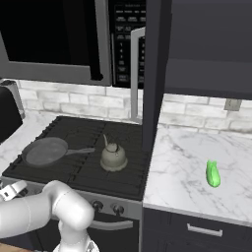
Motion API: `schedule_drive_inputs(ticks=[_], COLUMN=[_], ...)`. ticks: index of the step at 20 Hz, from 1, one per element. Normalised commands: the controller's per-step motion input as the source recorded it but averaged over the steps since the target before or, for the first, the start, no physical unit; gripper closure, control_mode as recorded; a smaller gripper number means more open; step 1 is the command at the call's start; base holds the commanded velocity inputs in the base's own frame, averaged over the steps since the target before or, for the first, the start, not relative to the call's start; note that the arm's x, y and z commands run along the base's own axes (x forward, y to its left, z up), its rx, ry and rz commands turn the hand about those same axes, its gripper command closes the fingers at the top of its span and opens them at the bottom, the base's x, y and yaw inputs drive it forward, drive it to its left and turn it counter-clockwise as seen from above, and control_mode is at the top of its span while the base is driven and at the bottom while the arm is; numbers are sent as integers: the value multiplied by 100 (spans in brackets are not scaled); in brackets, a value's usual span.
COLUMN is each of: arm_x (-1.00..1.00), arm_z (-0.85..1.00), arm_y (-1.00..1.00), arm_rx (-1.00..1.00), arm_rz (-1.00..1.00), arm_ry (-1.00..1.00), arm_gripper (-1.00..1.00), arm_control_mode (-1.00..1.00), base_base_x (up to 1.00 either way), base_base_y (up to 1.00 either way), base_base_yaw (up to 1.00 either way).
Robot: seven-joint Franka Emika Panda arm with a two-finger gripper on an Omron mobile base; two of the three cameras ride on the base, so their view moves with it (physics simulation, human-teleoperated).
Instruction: Pick the pan from the cabinet and place it on the stove. Then turn on the stove burner for the pan.
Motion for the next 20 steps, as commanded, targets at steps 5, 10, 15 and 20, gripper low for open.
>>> schedule_drive_inputs(ticks=[5,10,15,20], arm_x=[-35,-37,-31,-36], arm_z=[-72,-77,-86,-40], arm_y=[36,38,47,35], arm_rx=[-26,-24,-26,-13], arm_rz=[-2,-2,-3,-2], arm_ry=[-10,-6,-4,-6], arm_gripper=[100,100,-100,-100], arm_control_mode=[-100,-100,-100,-100], base_base_x=[0,0,0,0], base_base_y=[0,0,0,0], base_base_yaw=[0,0,0,0])
